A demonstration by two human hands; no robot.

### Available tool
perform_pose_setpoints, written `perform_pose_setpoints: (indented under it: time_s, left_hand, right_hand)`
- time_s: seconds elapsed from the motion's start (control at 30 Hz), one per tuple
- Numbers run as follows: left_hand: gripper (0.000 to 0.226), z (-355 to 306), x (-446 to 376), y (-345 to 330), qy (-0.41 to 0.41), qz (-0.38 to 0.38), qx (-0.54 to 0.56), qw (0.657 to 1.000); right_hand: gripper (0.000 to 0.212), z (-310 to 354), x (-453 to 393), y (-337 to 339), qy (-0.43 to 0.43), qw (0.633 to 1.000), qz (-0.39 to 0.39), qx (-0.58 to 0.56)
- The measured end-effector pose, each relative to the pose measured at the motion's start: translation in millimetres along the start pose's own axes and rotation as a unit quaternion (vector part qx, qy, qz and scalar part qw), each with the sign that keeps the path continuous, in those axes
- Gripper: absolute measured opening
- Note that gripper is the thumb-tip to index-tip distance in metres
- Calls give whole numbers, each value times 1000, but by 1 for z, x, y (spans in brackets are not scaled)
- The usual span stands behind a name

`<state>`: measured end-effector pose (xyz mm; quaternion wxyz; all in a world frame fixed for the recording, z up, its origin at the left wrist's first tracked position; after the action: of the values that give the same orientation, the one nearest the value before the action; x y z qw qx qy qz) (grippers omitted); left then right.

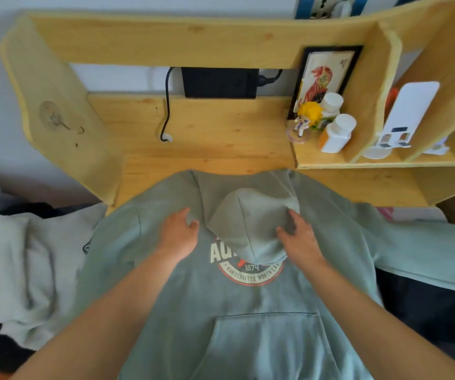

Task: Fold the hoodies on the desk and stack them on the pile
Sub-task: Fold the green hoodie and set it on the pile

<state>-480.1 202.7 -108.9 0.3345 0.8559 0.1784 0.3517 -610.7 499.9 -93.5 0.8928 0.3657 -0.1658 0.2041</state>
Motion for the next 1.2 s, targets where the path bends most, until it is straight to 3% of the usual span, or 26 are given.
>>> perform_pose_setpoints:
  time_s: [0.1,0.2,0.33,0.4,0.47,0.53,0.6,0.63,0.7,0.77,0.83,0.93,1.03,1.2]
  left_hand:
    - [63,57,19,-14,22,27,-172,984]
    - [70,115,29,-8,45,70,-272,959]
    - [76,132,19,12,87,86,-289,949]
    - [71,107,21,13,76,48,-286,954]
    - [54,75,27,3,41,-6,-185,982]
    - [36,54,39,-18,88,-2,98,991]
    - [22,35,51,-46,199,38,391,898]
    - [19,27,53,-56,239,54,459,854]
    - [17,19,45,-65,257,63,482,836]
    - [7,15,36,-61,212,43,422,880]
    - [20,15,32,-58,158,43,328,930]
    - [40,7,25,-50,46,34,292,955]
    - [61,-24,30,-13,-35,4,210,977]
    - [25,-80,21,58,-120,-46,89,988]
  right_hand:
    - [71,-15,-1,-27,30,974,82,208]
    - [68,-41,8,-48,32,942,145,302]
    - [67,-45,39,-72,113,921,189,322]
    - [59,-45,45,-66,110,960,138,216]
    - [44,-43,45,-33,47,996,-9,82]
    - [26,-36,51,-1,-30,989,-141,25]
    - [19,-14,49,2,-29,987,-160,-5]
    - [24,4,46,-2,-3,990,-142,-18]
    - [49,37,39,-16,70,994,-85,25]
    - [71,51,23,-34,95,987,-5,132]
    - [62,54,5,-44,100,966,53,233]
    - [18,90,-2,-31,220,942,8,252]
    - [12,140,6,3,285,937,-46,195]
    - [14,212,9,45,319,927,-25,198]
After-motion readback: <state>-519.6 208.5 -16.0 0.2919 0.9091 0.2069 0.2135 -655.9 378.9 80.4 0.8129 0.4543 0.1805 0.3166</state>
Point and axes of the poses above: each hand's wrist, its own x-axis away from the middle knuckle, its own y-axis out of the back of the hand, z = x × y, the point moved 9 cm from there along -x, towards the middle knuckle, and after that the axes turned 3 degrees about z, right-handed, at the moved point
